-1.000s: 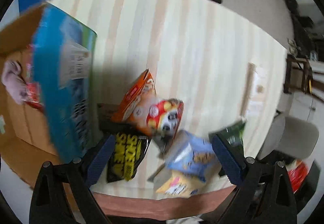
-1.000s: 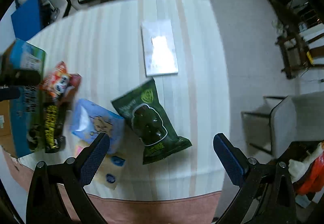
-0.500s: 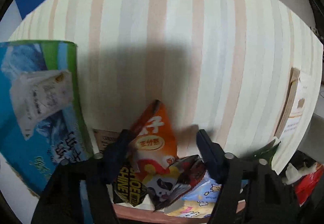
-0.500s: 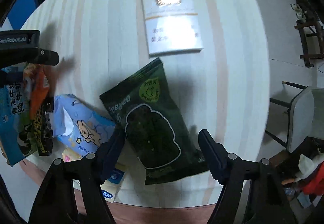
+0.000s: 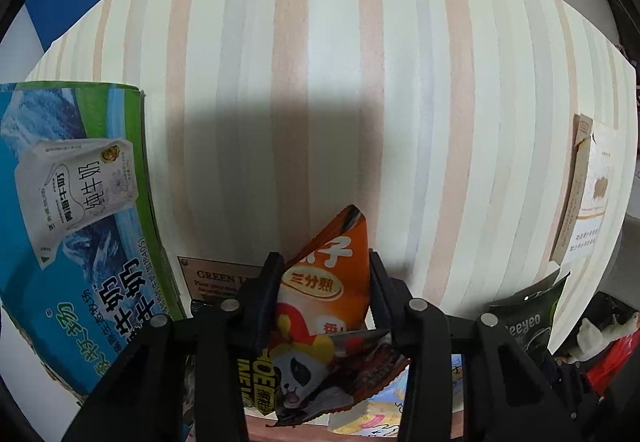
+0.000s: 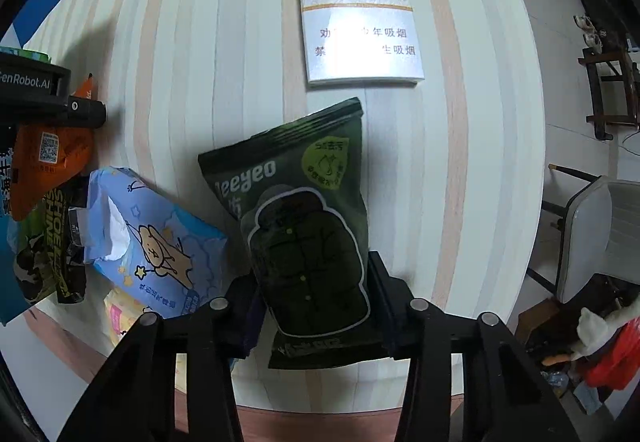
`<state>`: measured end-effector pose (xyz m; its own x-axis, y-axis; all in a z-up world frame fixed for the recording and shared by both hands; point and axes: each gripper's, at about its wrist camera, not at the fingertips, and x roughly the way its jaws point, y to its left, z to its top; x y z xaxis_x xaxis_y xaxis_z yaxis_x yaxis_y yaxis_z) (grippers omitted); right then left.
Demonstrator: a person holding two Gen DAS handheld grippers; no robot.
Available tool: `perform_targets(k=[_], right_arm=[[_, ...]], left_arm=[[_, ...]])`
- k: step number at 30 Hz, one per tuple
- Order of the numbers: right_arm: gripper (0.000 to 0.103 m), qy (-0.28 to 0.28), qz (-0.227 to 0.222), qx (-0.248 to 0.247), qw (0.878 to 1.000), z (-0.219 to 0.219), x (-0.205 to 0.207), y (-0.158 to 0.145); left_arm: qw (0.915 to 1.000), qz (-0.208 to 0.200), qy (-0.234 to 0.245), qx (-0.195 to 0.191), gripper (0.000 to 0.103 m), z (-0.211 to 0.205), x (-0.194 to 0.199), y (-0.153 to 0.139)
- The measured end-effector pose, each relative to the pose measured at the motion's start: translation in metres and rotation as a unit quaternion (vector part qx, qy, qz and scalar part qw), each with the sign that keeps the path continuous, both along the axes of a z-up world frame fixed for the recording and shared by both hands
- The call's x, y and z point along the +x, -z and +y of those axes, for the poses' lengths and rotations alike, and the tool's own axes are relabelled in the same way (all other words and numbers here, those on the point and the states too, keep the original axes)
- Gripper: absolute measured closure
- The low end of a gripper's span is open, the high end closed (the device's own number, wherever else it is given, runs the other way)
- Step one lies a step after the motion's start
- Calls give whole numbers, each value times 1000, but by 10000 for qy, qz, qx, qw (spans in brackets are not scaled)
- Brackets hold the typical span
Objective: Organize soft objects
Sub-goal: 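Lower both bags into the box and open both tools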
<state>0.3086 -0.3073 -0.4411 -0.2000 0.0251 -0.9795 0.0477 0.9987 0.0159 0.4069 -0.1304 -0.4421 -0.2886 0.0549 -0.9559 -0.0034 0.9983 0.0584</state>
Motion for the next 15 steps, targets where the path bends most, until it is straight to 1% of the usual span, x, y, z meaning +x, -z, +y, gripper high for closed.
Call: perform_targets(k=[2, 3, 6, 9, 11, 12, 13, 15], right_arm=[[59, 48, -6, 8, 10000, 1, 3, 0], [62, 71, -28, 12, 10000, -2, 4, 1], [64, 201, -221, 24, 9996, -6, 5, -13], [65, 400, -556, 196, 9975, -13, 4, -47], [65, 429, -783, 284, 9956, -14, 1, -73], [65, 418, -887, 325, 9946, -12, 0, -84], [65, 401, -1045, 407, 9929, -7, -3, -102], [65, 377, -1222, 536, 9903, 2, -8, -123]], left_arm=[[10000, -39, 11, -43, 67, -3, -6, -5], [9999, -63, 7, -97, 67, -5, -8, -10], [9989, -270, 104, -366, 67, -12, -17, -33], [9950, -799, 333, -494, 67, -17, -30, -74], [9897, -1231, 404, -611, 67, -14, -43, -109], [9869, -1398, 413, -691, 67, -10, -51, -123], [9838, -1569, 407, -765, 67, -4, -59, -138], [9779, -1835, 367, -930, 67, 12, -78, -167]])
